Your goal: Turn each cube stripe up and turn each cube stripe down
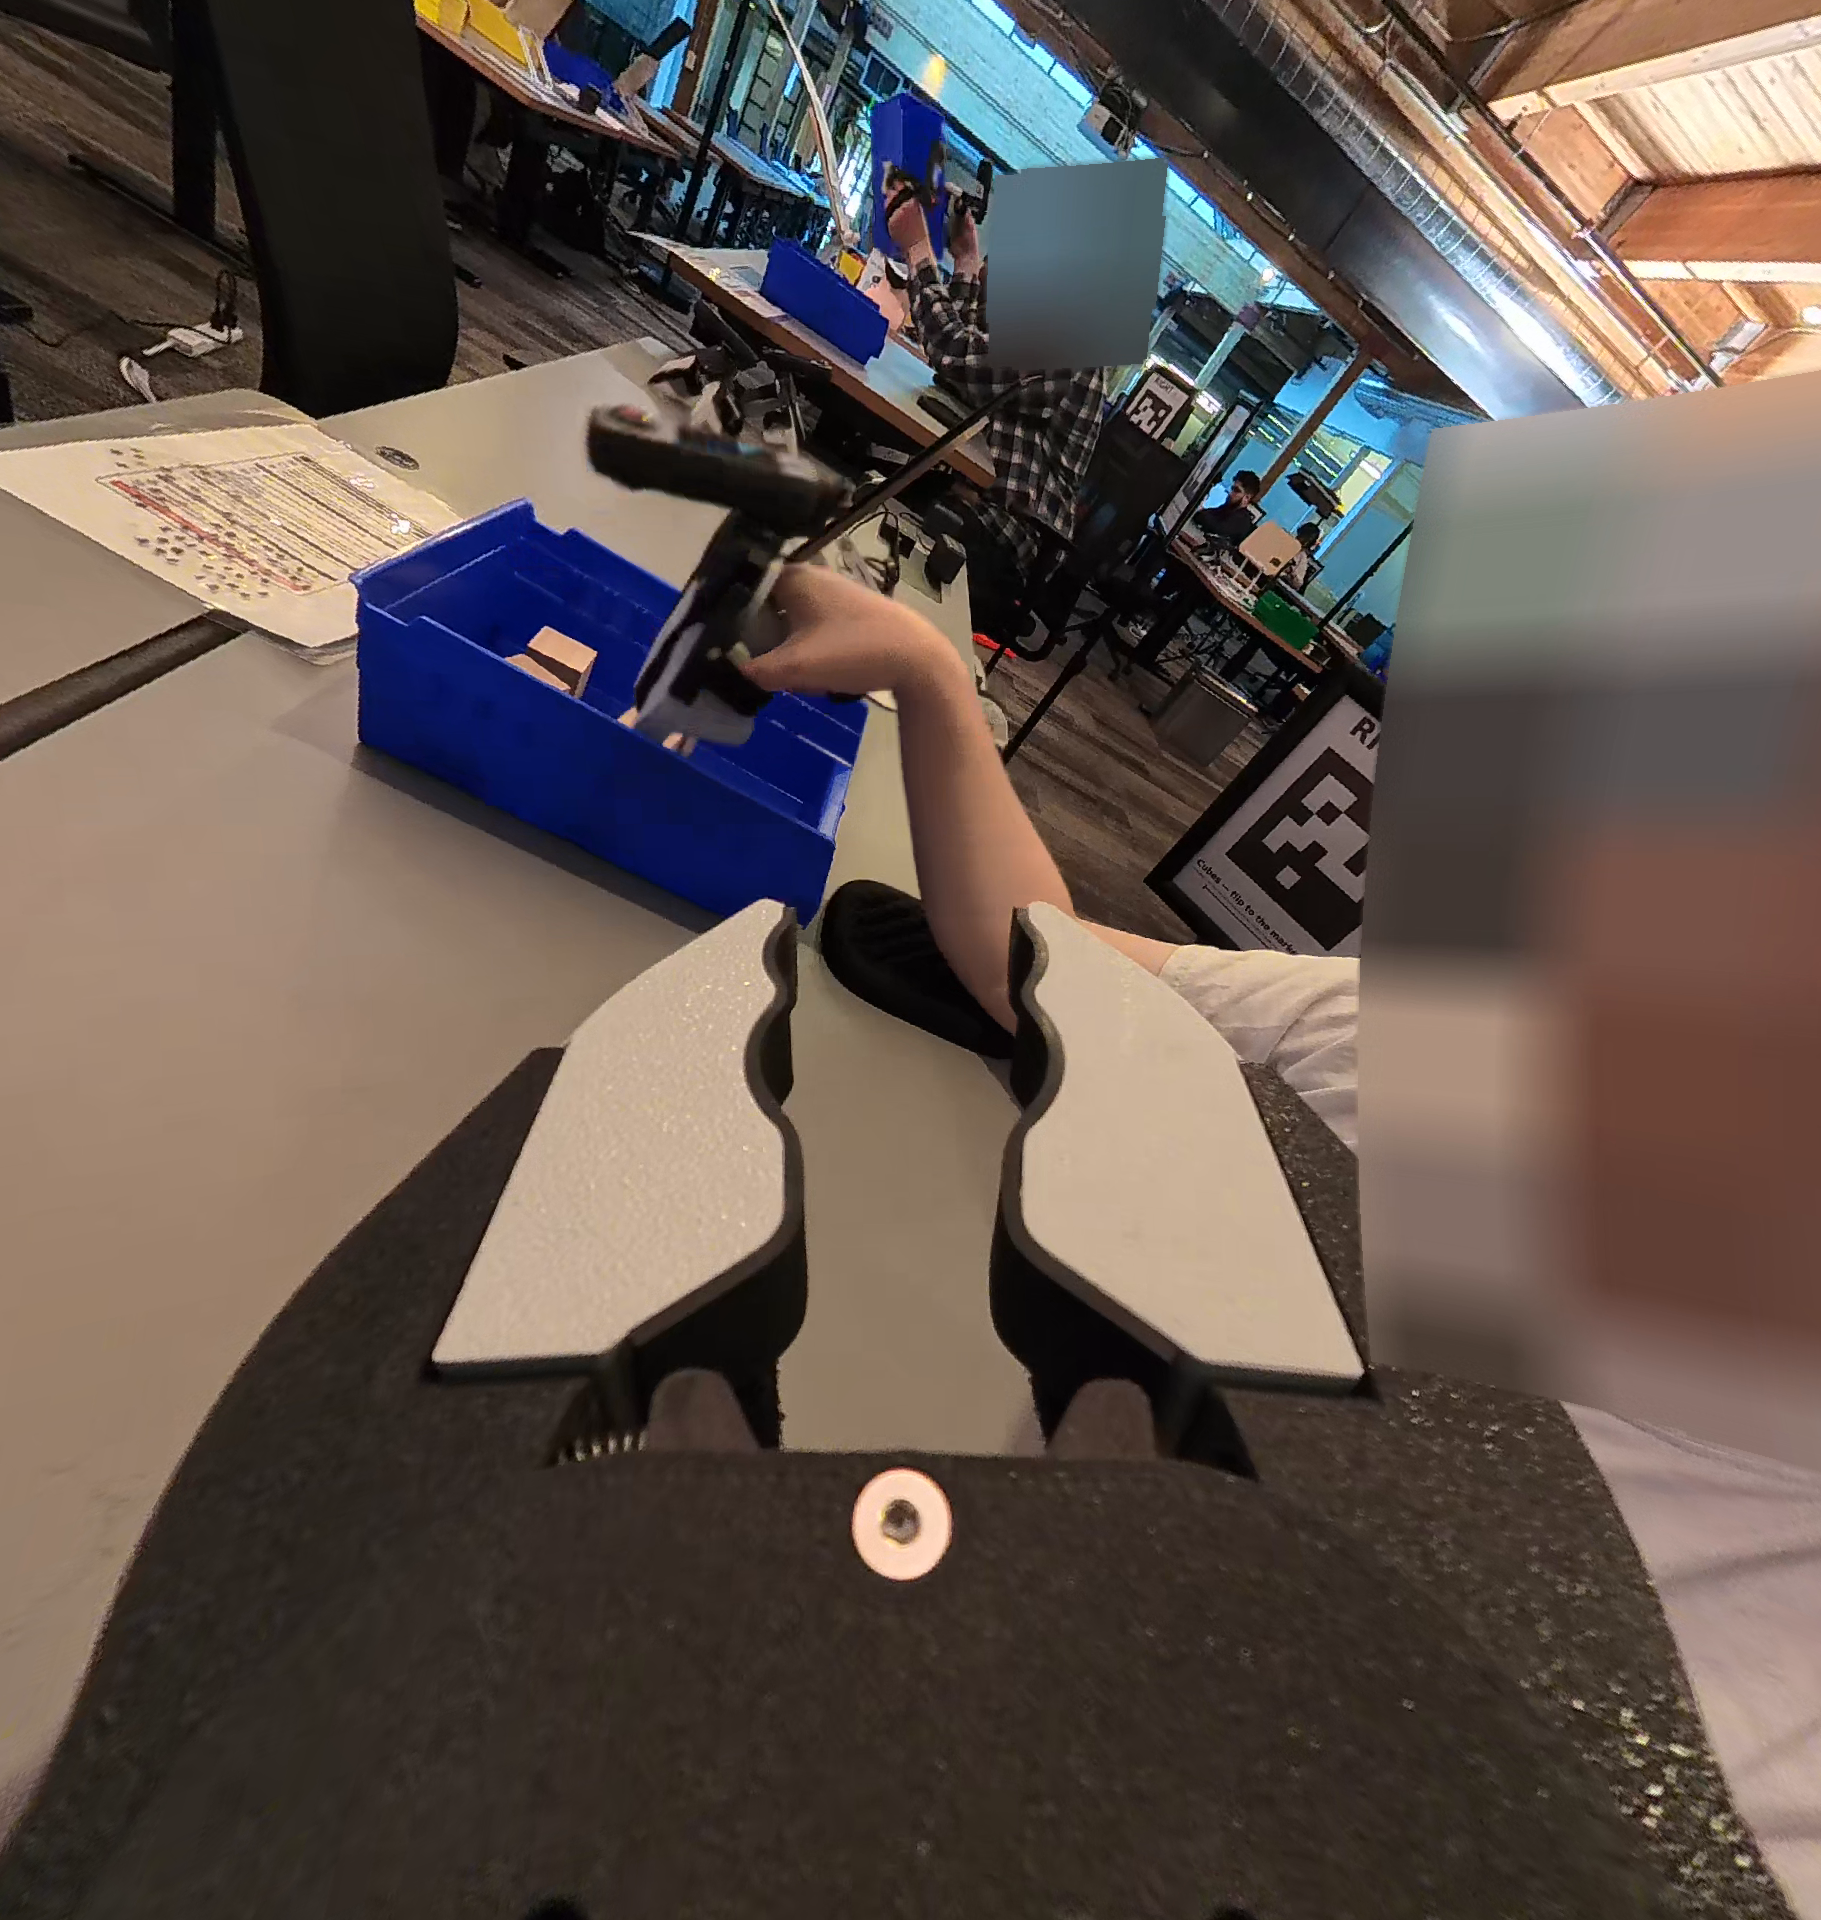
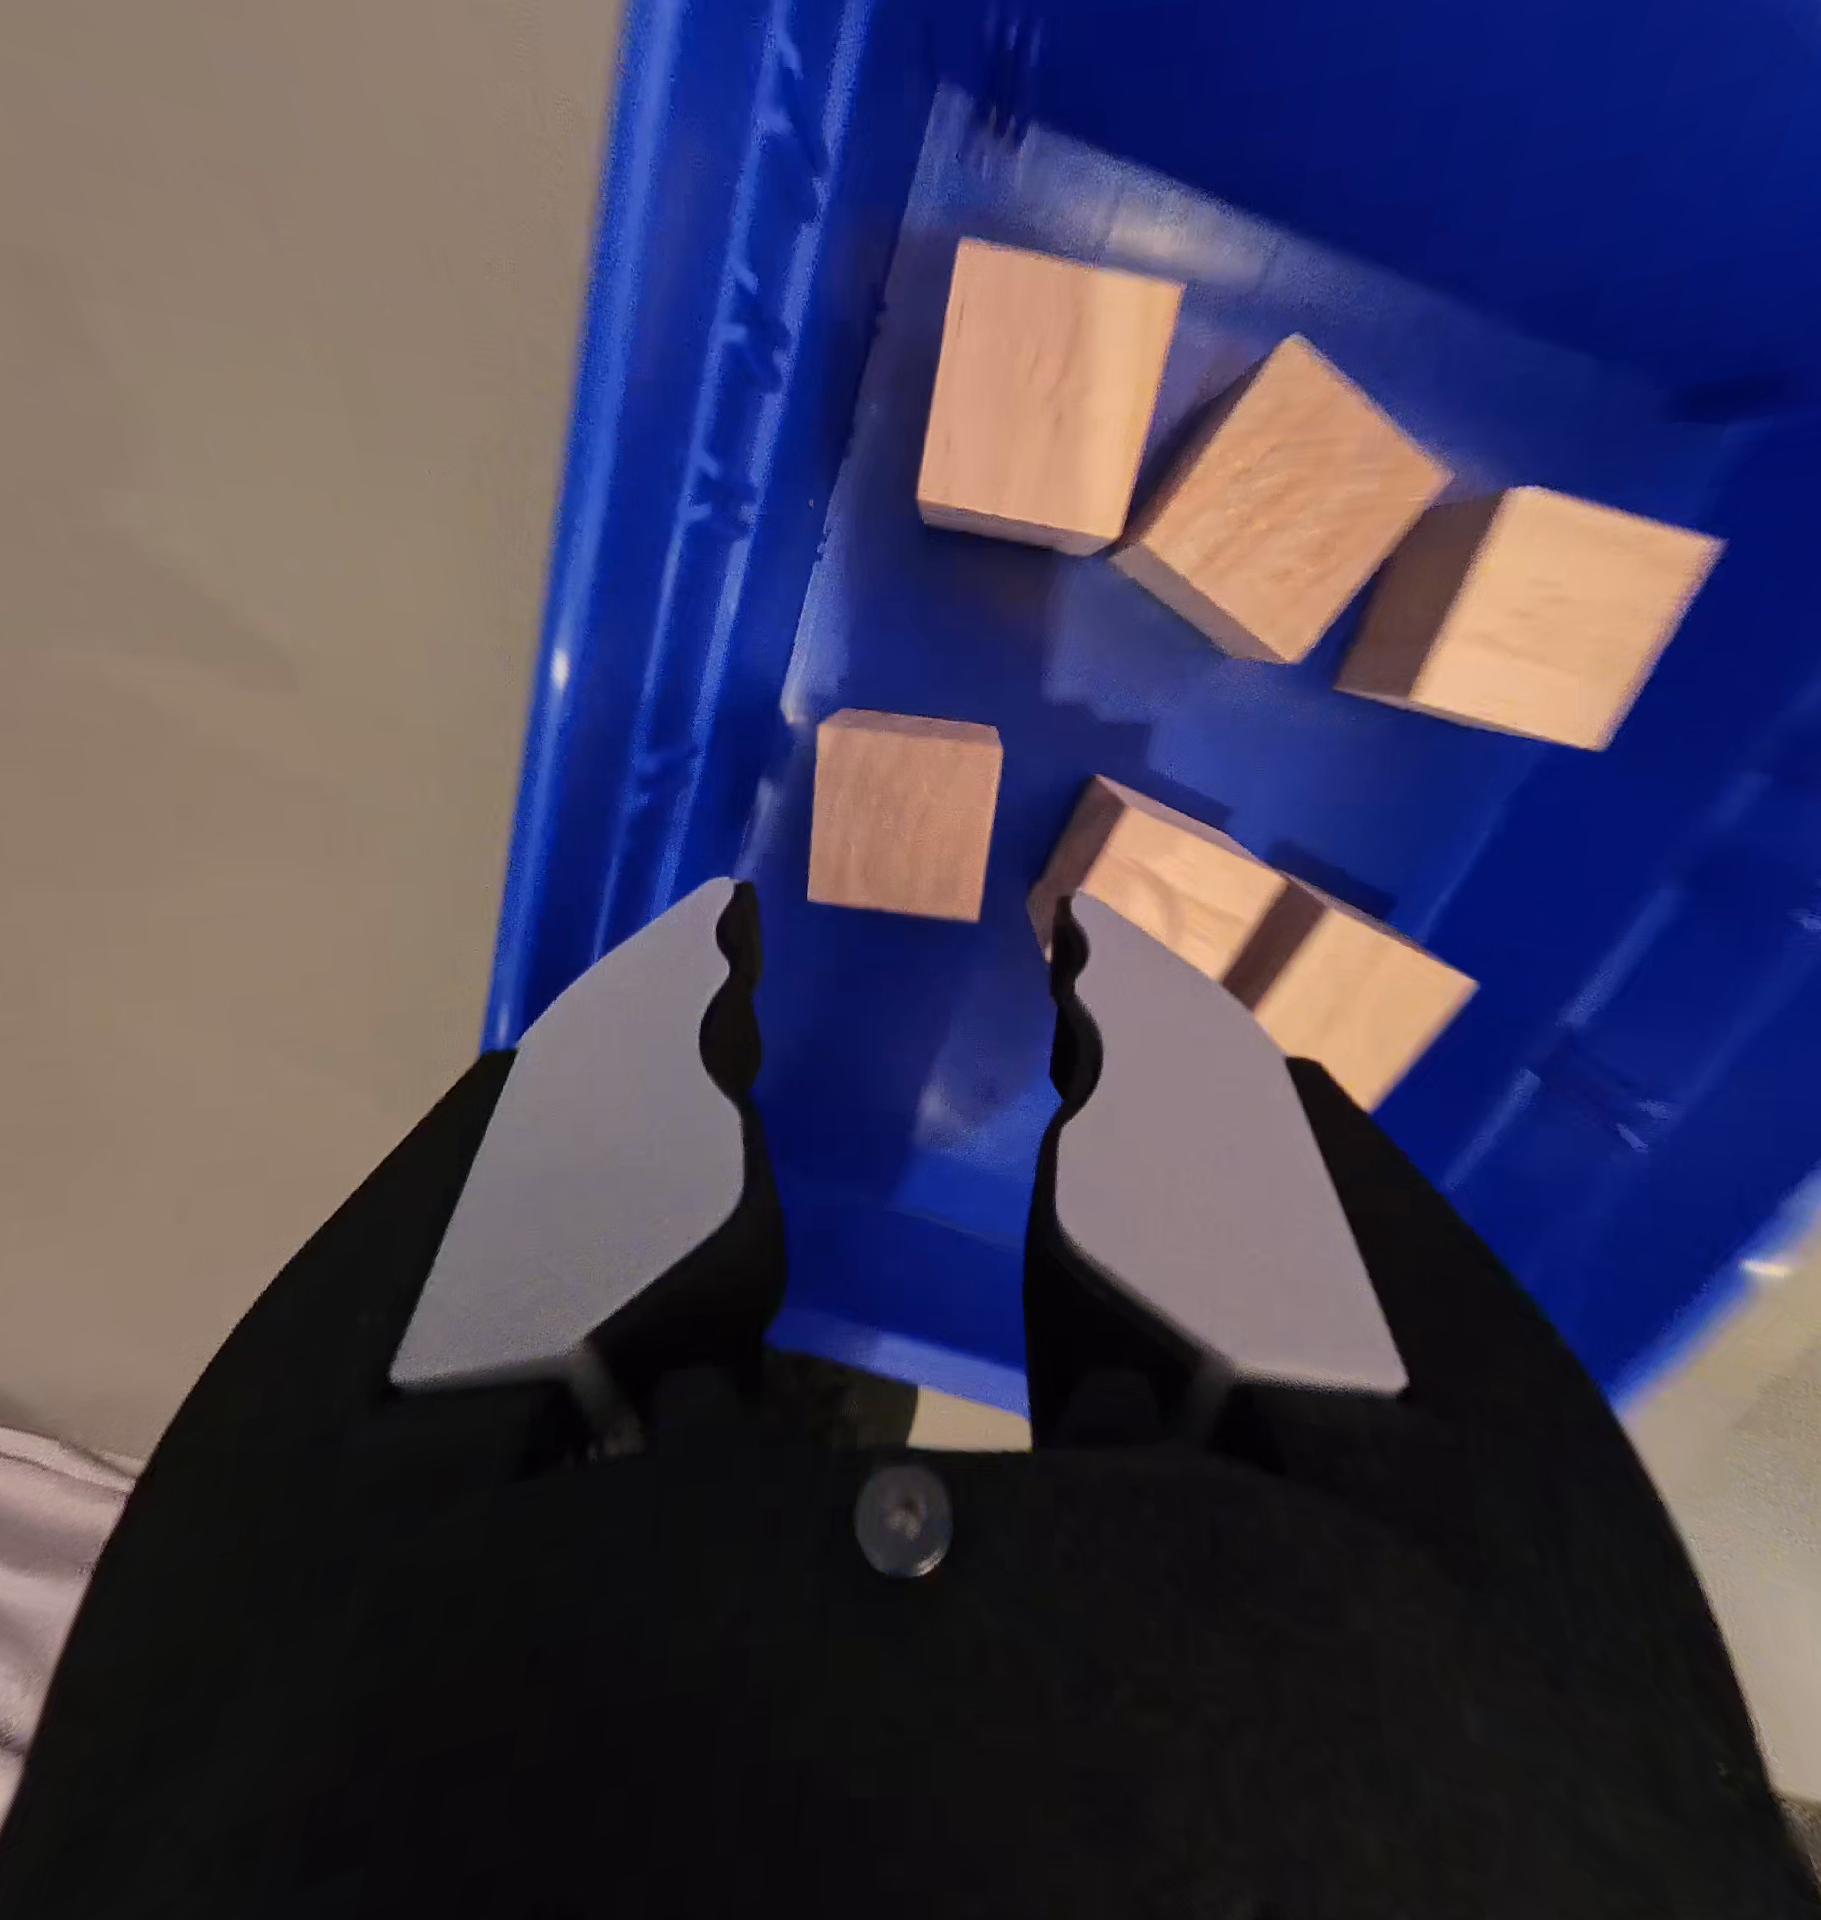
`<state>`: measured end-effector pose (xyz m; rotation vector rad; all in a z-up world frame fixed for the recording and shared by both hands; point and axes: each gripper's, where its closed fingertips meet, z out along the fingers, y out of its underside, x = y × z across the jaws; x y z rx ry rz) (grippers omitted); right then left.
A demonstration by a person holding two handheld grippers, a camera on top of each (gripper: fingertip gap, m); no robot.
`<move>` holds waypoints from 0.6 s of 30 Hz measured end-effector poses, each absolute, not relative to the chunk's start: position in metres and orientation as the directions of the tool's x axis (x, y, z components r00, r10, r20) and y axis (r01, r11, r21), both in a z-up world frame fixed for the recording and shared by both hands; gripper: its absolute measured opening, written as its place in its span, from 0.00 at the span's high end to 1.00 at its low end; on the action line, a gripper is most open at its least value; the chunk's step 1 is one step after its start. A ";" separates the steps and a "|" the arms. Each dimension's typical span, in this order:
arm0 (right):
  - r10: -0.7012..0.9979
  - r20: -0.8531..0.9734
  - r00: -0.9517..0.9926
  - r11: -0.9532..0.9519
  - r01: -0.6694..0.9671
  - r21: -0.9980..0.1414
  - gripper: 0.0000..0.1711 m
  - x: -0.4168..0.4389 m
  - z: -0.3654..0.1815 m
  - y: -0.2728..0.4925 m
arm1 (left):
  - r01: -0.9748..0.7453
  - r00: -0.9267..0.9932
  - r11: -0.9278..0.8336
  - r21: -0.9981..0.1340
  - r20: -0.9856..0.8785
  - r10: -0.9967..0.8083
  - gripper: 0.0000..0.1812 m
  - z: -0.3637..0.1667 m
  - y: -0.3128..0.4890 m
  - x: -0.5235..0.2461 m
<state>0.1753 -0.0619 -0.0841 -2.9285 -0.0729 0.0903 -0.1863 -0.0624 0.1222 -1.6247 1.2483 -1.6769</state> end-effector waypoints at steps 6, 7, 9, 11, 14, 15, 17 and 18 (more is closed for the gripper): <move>-0.011 0.019 1.000 -0.804 0.002 -0.594 0.73 0.236 0.004 -0.084 | -0.199 -0.089 -0.430 -0.880 0.454 -0.887 0.79 0.134 -0.047 -0.209; -0.050 0.036 0.998 -0.785 -0.017 -0.619 0.73 0.257 0.006 -0.087 | -0.176 -0.052 -0.413 -0.894 0.427 -0.903 0.79 0.138 -0.040 -0.217; -0.118 0.096 0.988 -0.773 -0.031 -0.633 0.76 0.299 -0.002 -0.092 | -0.095 0.056 -0.347 -0.933 0.343 -0.938 0.80 0.154 -0.023 -0.239; -0.111 0.104 0.988 -0.773 -0.021 -0.634 0.79 0.320 -0.018 -0.091 | -0.013 0.257 -0.208 -0.978 0.198 -0.946 0.82 0.172 -0.002 -0.271; -0.081 -0.025 0.996 -0.816 -0.081 -0.573 0.79 0.320 -0.052 -0.087 | -0.045 0.581 -0.045 -0.998 0.011 -0.814 0.84 0.176 0.026 -0.328; -0.087 -0.038 0.995 -0.835 -0.094 -0.542 0.79 0.322 -0.063 -0.086 | -0.061 0.644 -0.012 -0.998 -0.030 -0.765 0.84 0.173 0.031 -0.344; -0.078 -0.062 0.995 -0.851 -0.099 -0.515 0.79 0.321 -0.080 -0.080 | -0.111 0.709 -0.050 -0.993 -0.044 -0.704 0.87 0.160 0.041 -0.369; -0.074 -0.085 0.994 -0.853 -0.107 -0.510 0.79 0.319 -0.086 -0.076 | -0.139 0.727 -0.125 -0.982 -0.015 -0.687 0.87 0.147 0.046 -0.380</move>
